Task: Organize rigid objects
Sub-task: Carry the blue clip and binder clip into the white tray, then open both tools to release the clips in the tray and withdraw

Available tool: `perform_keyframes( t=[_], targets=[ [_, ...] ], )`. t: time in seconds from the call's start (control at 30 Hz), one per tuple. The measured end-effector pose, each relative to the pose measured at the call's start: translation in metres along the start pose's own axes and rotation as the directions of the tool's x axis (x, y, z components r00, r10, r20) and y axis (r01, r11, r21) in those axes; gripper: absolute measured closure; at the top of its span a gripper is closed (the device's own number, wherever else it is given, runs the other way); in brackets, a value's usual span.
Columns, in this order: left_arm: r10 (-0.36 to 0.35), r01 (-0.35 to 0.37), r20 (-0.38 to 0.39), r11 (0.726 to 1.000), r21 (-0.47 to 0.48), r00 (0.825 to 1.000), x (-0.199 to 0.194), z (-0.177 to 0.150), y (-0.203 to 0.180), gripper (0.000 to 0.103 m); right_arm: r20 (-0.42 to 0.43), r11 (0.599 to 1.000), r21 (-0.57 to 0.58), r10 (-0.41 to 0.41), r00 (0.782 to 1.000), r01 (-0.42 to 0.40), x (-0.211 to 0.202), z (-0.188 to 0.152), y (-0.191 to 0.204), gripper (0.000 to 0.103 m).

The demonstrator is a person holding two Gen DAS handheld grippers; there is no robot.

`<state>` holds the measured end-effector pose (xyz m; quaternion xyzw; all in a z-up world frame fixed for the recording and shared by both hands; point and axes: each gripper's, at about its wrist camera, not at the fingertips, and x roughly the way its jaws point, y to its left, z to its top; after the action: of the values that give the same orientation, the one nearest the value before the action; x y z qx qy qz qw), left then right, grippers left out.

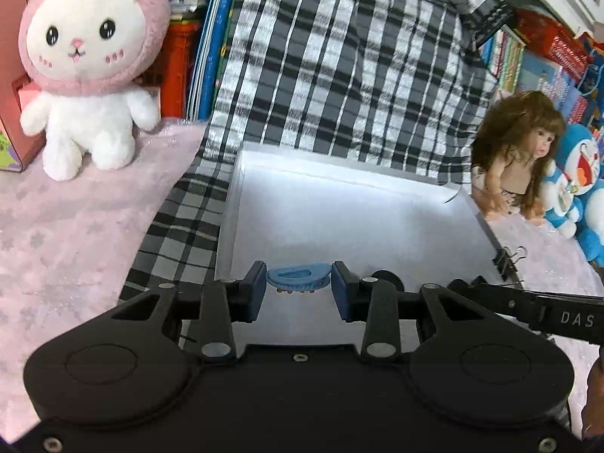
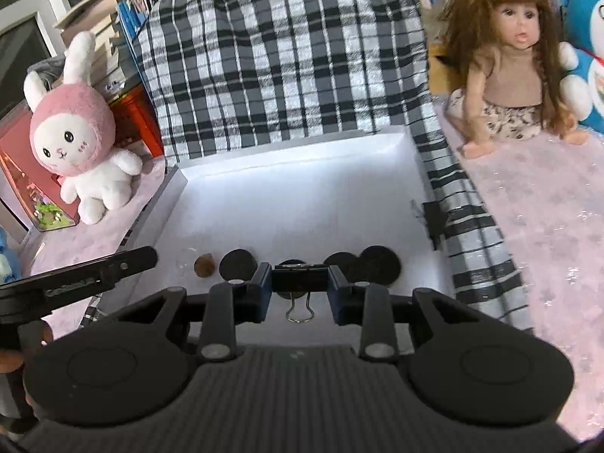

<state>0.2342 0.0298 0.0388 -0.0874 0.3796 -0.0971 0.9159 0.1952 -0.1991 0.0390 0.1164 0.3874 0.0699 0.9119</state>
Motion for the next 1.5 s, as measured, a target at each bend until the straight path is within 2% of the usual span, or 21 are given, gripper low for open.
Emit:
perform_keyframes(
  t=[0.33,0.53,0.67,0.7,0.8,0.87,0.9,1.03,1.23,1.5],
  targets=[
    [0.019,-0.019,0.0,1.0,0.007,1.0,0.021,-0.007,0.0,0.067,-0.019,1.0,-0.017,-0.009,1.0,0.008,0.028,-0.001,0.012,0.066],
    [0.021,-0.021,0.014,0.999,0.03,1.0,0.024,-0.01,-0.002,0.067,-0.006,0.999,-0.029,-0.033,0.999,0.033,0.034,-0.001,0.012,0.066],
    [0.025,-0.026,0.023,0.998,0.054,0.999,0.025,-0.012,-0.006,0.067,-0.002,0.999,-0.033,-0.021,1.0,0.021,0.036,-0.001,0.011,0.066],
    [0.029,-0.03,0.024,0.997,0.064,0.999,0.025,-0.012,-0.007,0.067,-0.006,0.999,-0.036,-0.018,1.0,0.018,0.037,-0.001,0.011,0.066],
    [0.022,-0.024,0.024,0.996,0.083,0.999,0.024,-0.014,-0.01,0.054,-0.001,0.998,-0.06,-0.018,1.0,0.018,0.036,-0.003,0.013,0.063],
    [0.01,-0.013,0.03,0.996,0.086,0.999,0.019,-0.015,-0.01,0.048,0.002,0.998,-0.062,-0.006,1.0,0.006,0.034,-0.003,0.013,0.057],
    [0.006,-0.009,0.034,0.996,0.087,0.999,0.017,-0.015,-0.01,0.045,0.008,0.998,-0.063,0.0,1.0,0.0,0.032,-0.003,0.013,0.047],
    [0.003,-0.007,0.05,0.995,0.098,0.999,0.003,-0.015,-0.011,0.036,0.042,0.996,-0.094,0.012,0.999,-0.008,0.017,-0.005,0.015,0.039],
    [-0.024,0.007,0.107,0.987,0.158,0.994,-0.032,-0.025,-0.02,0.026,0.098,0.981,-0.194,0.034,0.995,-0.015,-0.017,-0.017,0.019,0.028],
    [-0.081,0.045,0.143,0.971,0.237,0.986,-0.076,-0.061,-0.037,0.025,0.182,0.951,-0.309,0.049,0.982,0.01,-0.065,-0.056,0.014,0.021]
  ],
)
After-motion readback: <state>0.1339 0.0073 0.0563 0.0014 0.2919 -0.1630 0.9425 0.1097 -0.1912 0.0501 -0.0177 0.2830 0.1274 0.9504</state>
